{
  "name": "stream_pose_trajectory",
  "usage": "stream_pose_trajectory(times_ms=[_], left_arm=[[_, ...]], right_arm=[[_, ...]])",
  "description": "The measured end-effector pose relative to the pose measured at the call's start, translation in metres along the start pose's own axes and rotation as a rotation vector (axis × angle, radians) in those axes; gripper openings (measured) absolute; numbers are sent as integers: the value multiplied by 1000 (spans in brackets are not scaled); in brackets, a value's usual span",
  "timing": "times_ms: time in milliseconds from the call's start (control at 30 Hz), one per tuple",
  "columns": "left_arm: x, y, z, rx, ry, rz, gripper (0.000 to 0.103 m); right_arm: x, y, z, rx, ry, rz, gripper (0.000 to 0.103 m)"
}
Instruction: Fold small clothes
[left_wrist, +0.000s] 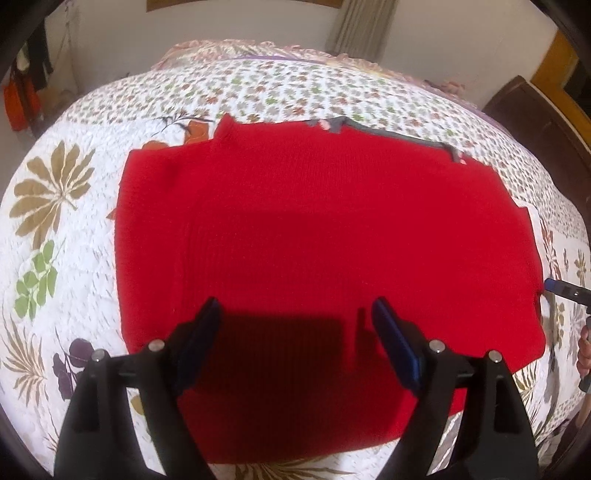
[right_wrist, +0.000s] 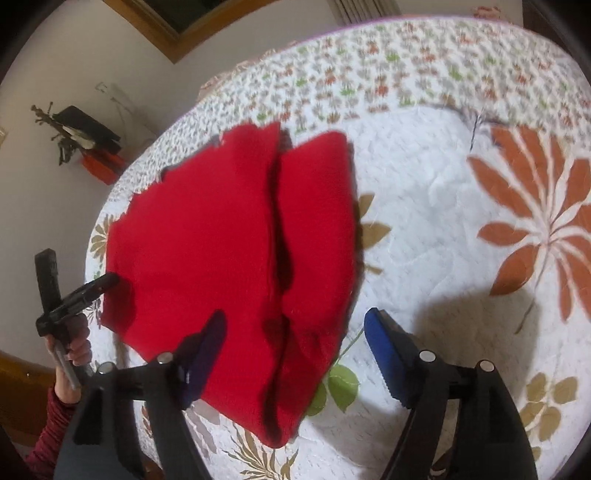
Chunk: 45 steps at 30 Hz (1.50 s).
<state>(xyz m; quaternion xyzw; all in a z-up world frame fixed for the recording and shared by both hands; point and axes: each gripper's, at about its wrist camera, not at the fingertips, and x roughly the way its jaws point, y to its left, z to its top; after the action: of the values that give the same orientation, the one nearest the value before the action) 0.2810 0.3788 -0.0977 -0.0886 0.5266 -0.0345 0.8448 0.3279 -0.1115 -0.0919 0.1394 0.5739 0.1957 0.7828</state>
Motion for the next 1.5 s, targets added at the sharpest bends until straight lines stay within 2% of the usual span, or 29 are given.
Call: stream_pose_trajectory(times_ms=[133, 167, 233, 267, 300, 367, 467, 567, 667, 800, 1067, 1200, 1267, 1400, 1500], left_arm=[[5, -2, -3, 8, 13, -4, 82], [7, -1, -5, 6, 17, -1, 82], [16, 1, -6, 2, 32, 2, 82], [19, 2, -6, 3, 34, 5, 82], [21, 2, -7, 9, 33, 13, 82], [24, 3, -8, 8, 35, 14, 82], [24, 4, -8, -3, 36, 0, 82], [24, 2, -8, 0, 41, -4, 82], [22, 4, -7, 3, 45, -2, 82], [23, 3, -8, 11, 49, 0, 82], [32, 3, -9, 30, 56, -1, 85], [34, -5, -11, 55, 54, 30, 87], [29, -7, -9, 59, 60, 29, 87], [4, 4, -7, -1, 45, -74, 87], [-14, 17, -5, -39, 16, -105, 87]], right_arm=[[16, -2, -1, 24, 18, 23, 78], [18, -3, -1, 32, 12, 25, 74], [20, -4, 1, 51, -3, 14, 55], [21, -5, 1, 67, -6, 13, 29], [22, -4, 1, 83, 0, 37, 20], [18, 2, 0, 74, -7, 74, 18], [-4, 17, 0, 32, -67, 131, 16], [-9, 19, 2, 25, -76, 90, 16], [6, 4, 1, 66, -26, 29, 15], [25, -16, -3, 120, -1, 46, 15], [33, -19, -6, 135, -5, 26, 15], [22, -3, -1, 134, -4, 22, 15], [12, 11, 3, 118, -12, 61, 15], [-4, 62, 17, 18, -26, 74, 15], [-2, 106, 26, -67, -16, 65, 15]])
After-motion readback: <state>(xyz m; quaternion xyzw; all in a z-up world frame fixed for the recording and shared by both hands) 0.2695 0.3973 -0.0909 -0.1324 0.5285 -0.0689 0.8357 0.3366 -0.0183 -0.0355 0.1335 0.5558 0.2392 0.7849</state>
